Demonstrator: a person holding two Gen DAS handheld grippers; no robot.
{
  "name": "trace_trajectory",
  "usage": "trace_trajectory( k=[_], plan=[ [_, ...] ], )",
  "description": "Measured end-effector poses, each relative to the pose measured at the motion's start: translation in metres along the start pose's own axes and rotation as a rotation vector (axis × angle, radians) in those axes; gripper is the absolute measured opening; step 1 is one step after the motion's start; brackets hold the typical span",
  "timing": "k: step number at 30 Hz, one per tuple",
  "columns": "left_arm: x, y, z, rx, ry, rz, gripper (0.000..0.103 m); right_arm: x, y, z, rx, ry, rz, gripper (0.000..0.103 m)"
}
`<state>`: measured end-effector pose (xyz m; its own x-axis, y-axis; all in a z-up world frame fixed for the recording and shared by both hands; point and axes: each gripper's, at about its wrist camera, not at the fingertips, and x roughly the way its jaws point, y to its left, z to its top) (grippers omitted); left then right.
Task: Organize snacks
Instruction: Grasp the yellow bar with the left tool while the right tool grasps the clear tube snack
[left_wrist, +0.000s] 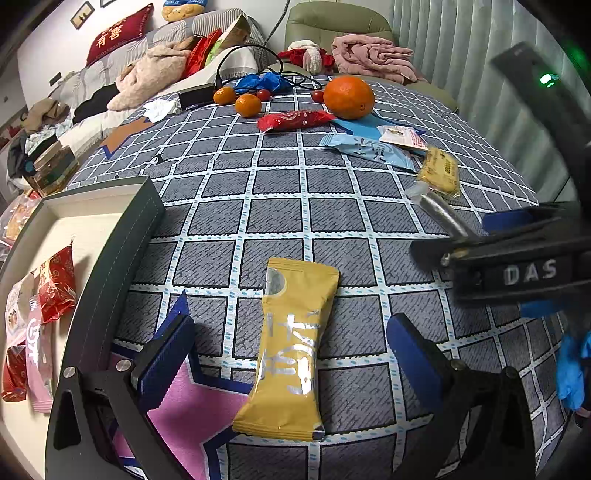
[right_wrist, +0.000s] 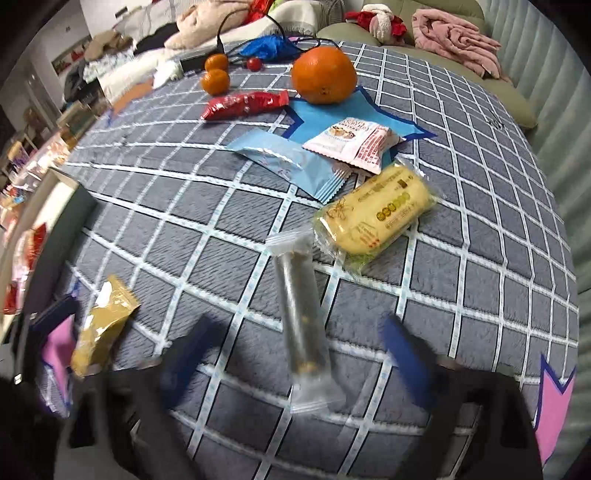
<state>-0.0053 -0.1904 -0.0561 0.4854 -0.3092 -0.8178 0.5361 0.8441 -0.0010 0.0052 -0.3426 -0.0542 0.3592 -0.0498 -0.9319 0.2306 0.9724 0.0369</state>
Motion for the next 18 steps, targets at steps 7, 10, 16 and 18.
trace_trajectory(
  k=[7, 10, 16, 18],
  plan=[
    [0.0001, 0.0001, -0.0001, 0.000, 0.000, 0.000, 0.103, 0.0030, 0.0000, -0.0029, -0.029, -0.023, -0.022, 0.103],
    [0.0001, 0.0000, -0.0001, 0.000, -0.001, 0.000, 0.103, 0.0030, 0.0015, -0.0047, -0.024, -0.029, -0.026, 0.103],
    [0.0001, 0.0001, -0.0001, -0.001, -0.001, 0.000, 0.103, 0.0004, 0.0023, -0.0067, -0.032, -0.041, -0.026, 0.103],
    [0.0001, 0.0001, -0.0001, -0.001, -0.001, 0.000, 0.103, 0.0013, 0.0022, -0.0064, -0.033, -0.041, -0.026, 0.103]
  ],
)
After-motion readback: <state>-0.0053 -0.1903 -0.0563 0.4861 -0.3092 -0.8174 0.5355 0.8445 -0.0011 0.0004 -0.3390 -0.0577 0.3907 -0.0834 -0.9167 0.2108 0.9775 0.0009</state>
